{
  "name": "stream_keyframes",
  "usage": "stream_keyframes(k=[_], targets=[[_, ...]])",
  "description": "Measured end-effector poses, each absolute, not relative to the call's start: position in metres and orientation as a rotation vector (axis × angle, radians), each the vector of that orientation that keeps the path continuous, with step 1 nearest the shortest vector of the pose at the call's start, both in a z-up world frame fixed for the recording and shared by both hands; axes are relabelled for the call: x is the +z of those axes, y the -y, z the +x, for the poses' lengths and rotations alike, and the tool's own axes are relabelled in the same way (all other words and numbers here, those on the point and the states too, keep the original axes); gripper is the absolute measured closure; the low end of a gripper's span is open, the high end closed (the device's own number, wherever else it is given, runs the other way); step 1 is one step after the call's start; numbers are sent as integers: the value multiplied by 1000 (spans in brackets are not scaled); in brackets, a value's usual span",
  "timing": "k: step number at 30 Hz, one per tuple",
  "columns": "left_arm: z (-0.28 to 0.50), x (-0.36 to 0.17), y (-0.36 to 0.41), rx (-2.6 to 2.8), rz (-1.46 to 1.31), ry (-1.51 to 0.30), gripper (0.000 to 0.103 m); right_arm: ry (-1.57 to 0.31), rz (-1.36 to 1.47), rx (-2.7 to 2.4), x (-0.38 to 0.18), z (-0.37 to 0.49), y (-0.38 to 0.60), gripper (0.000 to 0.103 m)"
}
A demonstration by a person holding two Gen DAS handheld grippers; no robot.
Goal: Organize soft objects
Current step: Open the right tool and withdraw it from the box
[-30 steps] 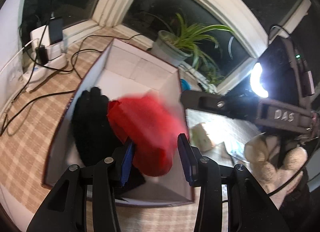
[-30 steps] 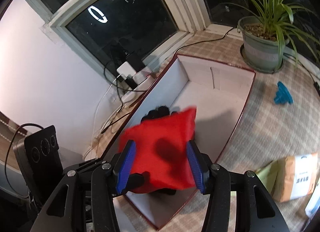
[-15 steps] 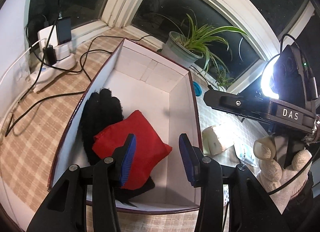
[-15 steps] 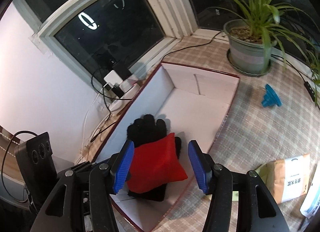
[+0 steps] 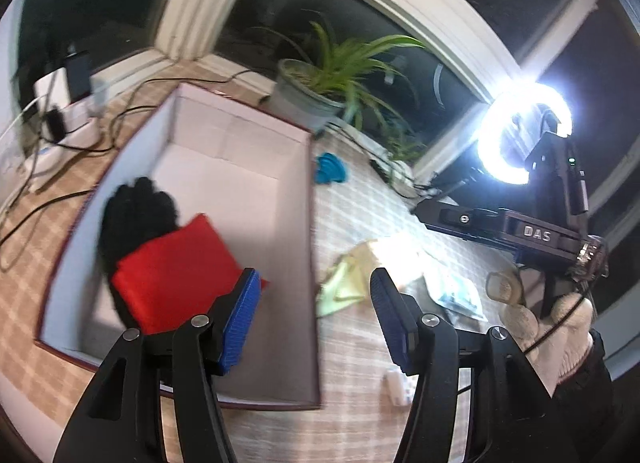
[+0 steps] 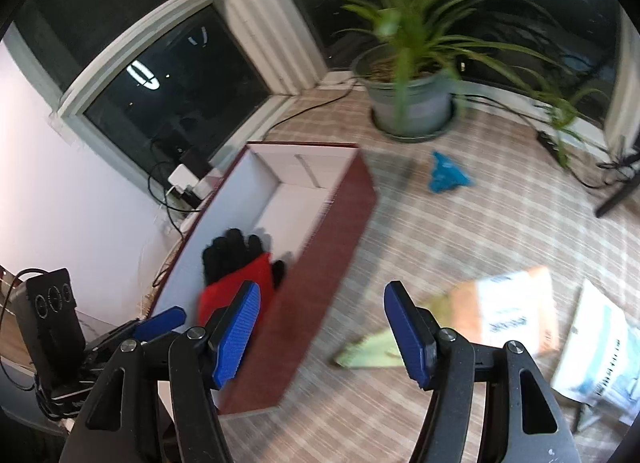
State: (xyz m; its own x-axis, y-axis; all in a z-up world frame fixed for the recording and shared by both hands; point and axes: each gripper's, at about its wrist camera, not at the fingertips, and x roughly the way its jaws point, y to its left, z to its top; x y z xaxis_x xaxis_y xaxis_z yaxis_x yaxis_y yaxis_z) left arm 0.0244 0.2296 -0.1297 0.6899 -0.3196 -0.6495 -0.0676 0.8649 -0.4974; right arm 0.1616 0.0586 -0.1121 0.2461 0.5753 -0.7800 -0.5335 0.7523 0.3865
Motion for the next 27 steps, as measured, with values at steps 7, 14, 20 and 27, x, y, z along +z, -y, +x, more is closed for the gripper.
stream_keyframes(k=[7, 14, 20, 27], targets=[[24, -127, -184, -220, -498, -826, 45, -1087, 51, 701, -110, 163, 7, 41], [24, -140, -142, -268, -497, -882, 45, -1130, 78, 653, -124, 165, 72, 41], [21, -151, -115, -281, -492, -935, 45, -1184, 115, 652, -138, 165, 112, 41], [19, -166, -85, -296, -521, -987, 45, -1210, 119, 643, -154, 150, 154, 41]])
